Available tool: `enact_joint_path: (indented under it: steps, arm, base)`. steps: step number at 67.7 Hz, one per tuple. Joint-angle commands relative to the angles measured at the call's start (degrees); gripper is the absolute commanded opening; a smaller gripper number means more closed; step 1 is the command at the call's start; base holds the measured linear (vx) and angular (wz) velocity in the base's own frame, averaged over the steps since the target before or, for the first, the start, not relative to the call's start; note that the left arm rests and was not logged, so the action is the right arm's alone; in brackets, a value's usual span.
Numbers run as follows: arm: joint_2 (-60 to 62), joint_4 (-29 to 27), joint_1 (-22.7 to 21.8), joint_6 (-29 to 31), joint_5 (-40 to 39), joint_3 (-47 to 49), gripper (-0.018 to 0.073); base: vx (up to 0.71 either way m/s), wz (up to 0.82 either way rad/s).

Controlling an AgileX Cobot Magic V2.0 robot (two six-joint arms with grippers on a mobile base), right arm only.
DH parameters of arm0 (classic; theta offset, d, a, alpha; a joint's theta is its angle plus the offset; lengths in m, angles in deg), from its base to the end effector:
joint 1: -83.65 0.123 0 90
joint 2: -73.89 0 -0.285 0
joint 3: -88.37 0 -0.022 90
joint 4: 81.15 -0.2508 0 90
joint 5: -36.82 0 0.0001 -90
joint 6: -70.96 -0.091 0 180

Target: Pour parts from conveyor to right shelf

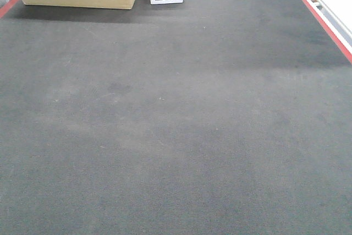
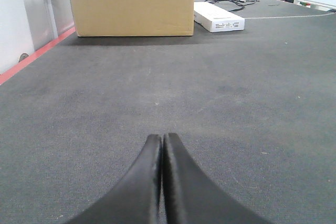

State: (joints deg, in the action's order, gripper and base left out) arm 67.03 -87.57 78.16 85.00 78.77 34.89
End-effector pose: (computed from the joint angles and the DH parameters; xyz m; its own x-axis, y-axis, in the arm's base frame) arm 0.0134 0.0056 0.2811 -0.2098 -0.1410 -0.9675 -0.0112 0.9898 -0.1418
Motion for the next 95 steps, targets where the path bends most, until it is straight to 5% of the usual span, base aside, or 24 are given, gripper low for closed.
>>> enact_joint_path:
  steps: [1,95]
  arm:
    - [0.7,-0.1,-0.1,0.2,-4.7,1.3,-0.0006]
    - [0.7,-0.1,-0.1,0.2,-4.7,1.3,-0.0006]
  base:
    - [0.00,0.00]
    - [-0.06,-0.03]
